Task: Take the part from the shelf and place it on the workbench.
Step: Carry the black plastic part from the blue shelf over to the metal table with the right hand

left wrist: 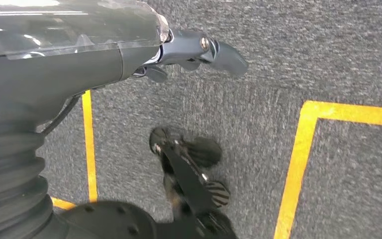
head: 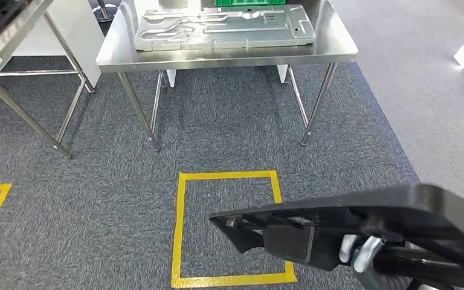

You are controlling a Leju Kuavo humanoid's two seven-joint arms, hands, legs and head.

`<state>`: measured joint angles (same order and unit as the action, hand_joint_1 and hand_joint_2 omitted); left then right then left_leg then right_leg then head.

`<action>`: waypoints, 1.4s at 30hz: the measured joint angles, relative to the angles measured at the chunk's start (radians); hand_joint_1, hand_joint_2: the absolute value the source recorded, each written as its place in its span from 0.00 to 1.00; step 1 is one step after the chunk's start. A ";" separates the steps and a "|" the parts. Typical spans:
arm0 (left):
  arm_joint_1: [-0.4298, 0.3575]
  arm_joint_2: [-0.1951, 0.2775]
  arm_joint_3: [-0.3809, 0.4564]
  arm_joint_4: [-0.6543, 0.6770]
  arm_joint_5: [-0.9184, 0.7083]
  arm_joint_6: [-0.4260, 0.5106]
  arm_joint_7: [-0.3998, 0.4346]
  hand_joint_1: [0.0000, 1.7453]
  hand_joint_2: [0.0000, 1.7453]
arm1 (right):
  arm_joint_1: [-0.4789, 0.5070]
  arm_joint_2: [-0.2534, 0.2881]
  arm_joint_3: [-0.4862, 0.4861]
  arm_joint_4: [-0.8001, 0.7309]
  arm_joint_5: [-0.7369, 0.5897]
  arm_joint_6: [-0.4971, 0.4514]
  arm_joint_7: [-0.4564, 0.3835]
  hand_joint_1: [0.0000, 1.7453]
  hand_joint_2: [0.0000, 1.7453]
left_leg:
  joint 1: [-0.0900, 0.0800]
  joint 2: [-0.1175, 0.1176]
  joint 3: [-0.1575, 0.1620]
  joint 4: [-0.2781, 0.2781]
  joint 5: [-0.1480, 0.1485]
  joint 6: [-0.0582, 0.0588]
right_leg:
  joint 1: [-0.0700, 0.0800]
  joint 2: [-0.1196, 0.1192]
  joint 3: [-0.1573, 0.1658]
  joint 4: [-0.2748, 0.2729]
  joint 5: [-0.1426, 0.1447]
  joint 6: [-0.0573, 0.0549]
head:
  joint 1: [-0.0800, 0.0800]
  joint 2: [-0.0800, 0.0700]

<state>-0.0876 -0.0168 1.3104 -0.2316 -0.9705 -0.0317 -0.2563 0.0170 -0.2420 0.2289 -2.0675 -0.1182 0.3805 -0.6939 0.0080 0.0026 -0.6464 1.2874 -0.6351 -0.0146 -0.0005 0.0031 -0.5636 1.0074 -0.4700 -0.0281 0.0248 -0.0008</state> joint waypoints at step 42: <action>0.005 -0.005 0.000 0.000 0.002 -0.013 -0.007 0.00 1.00 | -0.002 0.013 -0.016 -0.016 0.010 -0.021 0.000 0.95 1.00 | -0.003 -0.007 0.093 -0.268 0.159 0.055 | -0.007 0.001 0.025 0.106 -0.091 0.057 | 0.008 0.000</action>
<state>-0.0822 -0.0221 1.3108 -0.2319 -0.9682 -0.0450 -0.2631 0.0152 -0.2288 0.2127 -2.0839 -0.1081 0.3597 -0.6938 0.0046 -0.0041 -0.5532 1.0193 -0.4758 0.0409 -0.0072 0.0038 -0.5385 1.1136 -0.5607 0.0290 0.0329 -0.0008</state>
